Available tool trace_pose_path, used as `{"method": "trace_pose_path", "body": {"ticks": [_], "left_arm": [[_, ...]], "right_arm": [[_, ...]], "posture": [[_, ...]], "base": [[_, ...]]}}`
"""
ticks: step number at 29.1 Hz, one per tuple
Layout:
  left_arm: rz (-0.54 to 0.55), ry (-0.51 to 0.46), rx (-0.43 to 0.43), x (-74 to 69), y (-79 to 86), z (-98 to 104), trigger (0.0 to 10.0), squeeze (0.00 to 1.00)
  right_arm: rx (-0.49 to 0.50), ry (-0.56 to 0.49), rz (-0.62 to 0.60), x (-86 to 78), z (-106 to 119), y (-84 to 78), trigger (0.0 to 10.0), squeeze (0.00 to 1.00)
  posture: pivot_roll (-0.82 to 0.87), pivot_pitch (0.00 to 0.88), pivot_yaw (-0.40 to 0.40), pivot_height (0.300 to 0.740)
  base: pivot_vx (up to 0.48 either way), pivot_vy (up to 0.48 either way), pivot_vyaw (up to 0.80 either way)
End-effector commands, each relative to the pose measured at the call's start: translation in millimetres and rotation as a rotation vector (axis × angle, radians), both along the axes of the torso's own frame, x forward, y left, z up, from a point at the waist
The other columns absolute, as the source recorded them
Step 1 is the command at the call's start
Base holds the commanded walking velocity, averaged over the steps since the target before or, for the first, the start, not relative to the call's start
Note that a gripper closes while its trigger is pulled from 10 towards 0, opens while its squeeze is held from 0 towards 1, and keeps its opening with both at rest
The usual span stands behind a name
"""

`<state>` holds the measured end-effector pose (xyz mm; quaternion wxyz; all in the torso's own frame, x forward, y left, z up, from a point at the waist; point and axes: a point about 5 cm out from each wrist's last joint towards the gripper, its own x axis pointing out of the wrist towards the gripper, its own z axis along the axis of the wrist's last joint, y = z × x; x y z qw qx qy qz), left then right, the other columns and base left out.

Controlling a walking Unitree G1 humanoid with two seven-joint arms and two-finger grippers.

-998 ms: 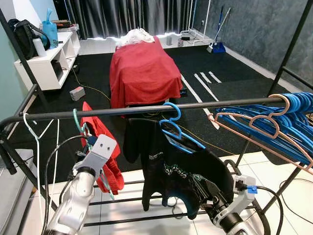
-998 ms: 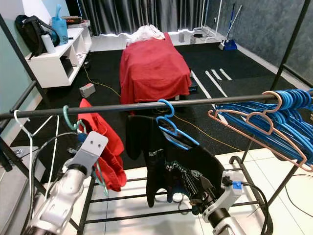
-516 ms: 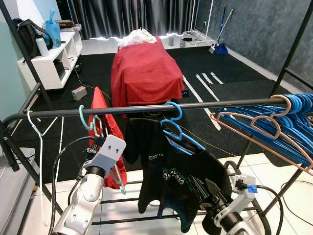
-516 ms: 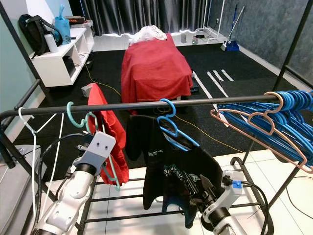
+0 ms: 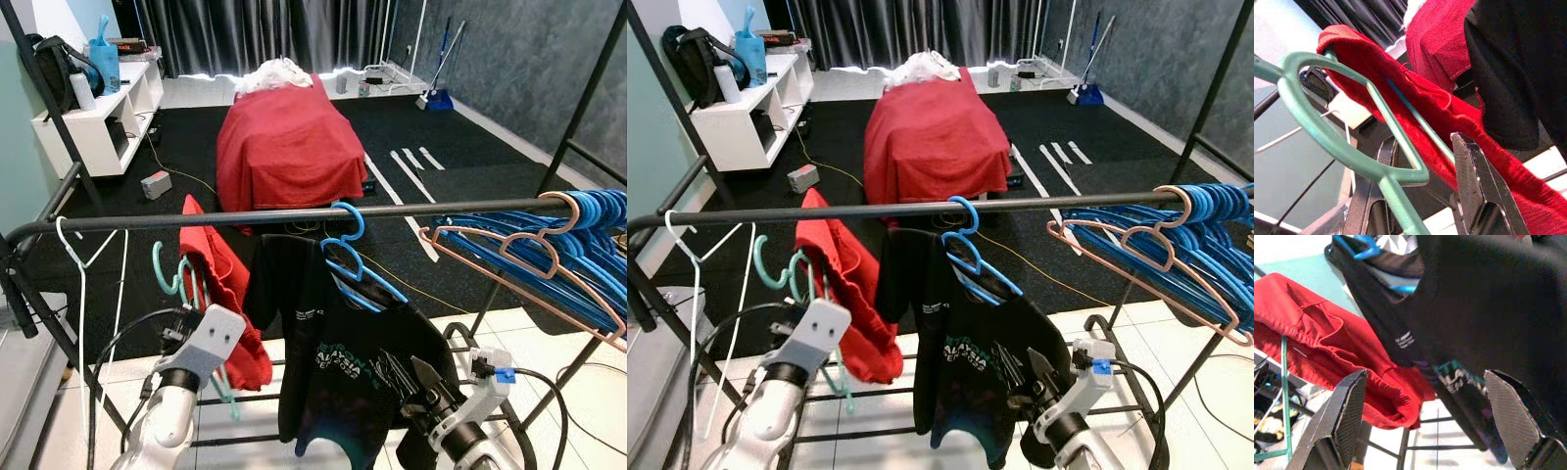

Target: Hang hanger

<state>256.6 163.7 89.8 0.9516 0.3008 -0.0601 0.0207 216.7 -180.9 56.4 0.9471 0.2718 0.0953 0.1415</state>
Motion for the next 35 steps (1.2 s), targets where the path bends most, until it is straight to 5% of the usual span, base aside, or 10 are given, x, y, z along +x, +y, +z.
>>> {"method": "trace_pose_path", "body": {"ticks": [1, 5, 6, 12, 19, 22, 23, 26, 27, 35], "left_arm": [[-0.014, -0.056, 0.029, -0.7, 3.2, 10, 10.0, 0.00], [-0.017, -0.051, 0.043, -4.5, 6.5, 10, 10.0, 0.00], [-0.026, -0.054, 0.052, -6.3, 6.5, 13, 10.0, 0.00], [-0.049, -0.080, 0.054, -6.3, 2.8, 24, 10.0, 0.00], [-0.097, -0.125, 0.044, -0.3, -6.9, 40, 10.0, 0.00], [-0.125, -0.148, 0.041, 2.9, -12.3, 49, 10.0, 0.00], [-0.147, -0.165, 0.041, 5.0, -16.3, 55, 10.0, 0.00], [-0.174, -0.184, 0.039, 6.9, -20.9, 64, 10.0, 0.00], [-0.199, -0.199, 0.038, 7.9, -24.7, 70, 10.0, 0.00], [-0.282, -0.245, 0.034, 6.3, -36.8, 87, 10.0, 0.00]], "right_arm": [[-0.003, 0.028, -0.007, -2.2, -5, -3.5, 10.0, 0.00], [-0.085, -0.017, 0.188, 2.1, 5, 10.2, 10.0, 0.00], [-0.090, -0.109, 0.335, 10.7, 24, 24.0, 10.0, 0.00], [-0.217, -0.369, 0.549, 33.0, 72, 39.9, 10.0, 0.00], [-0.372, -0.500, 0.556, 54.3, 95, 36.6, 10.0, 0.00], [-0.376, -0.526, 0.574, 58.6, 100, 38.8, 10.0, 0.09], [-0.385, -0.542, 0.596, 61.6, 103, 41.1, 10.0, 0.22], [-0.422, -0.545, 0.594, 67.5, 103, 44.5, 10.0, 0.14], [-0.456, -0.532, 0.570, 74.1, 101, 47.3, 10.0, 0.00], [-0.535, -0.521, 0.426, 96.3, 98, 52.2, 10.0, 0.00]], "posture": [[-0.17, 0.000, -0.052, 0.740], [-0.15, 0.000, -0.047, 0.740], [-0.12, 0.000, -0.054, 0.740], [-0.08, 0.000, -0.045, 0.740], [-0.07, 0.000, -0.020, 0.740], [-0.06, 0.000, -0.008, 0.740], [-0.06, 0.000, -0.006, 0.740], [-0.05, 0.000, 0.000, 0.740], [-0.05, 0.000, 0.002, 0.740], [-0.04, 0.000, -0.001, 0.740]], "base": [[-0.409, 0.000, 0.00], [-0.418, 0.000, 0.00], [-0.420, 0.000, 0.00], [-0.418, 0.000, 0.00], [-0.415, 0.000, 0.00], [-0.412, 0.000, 0.00], [-0.412, 0.000, 0.00], [-0.405, 0.000, 0.00], [-0.375, 0.000, 0.00], [-0.186, 0.000, 0.00]]}}
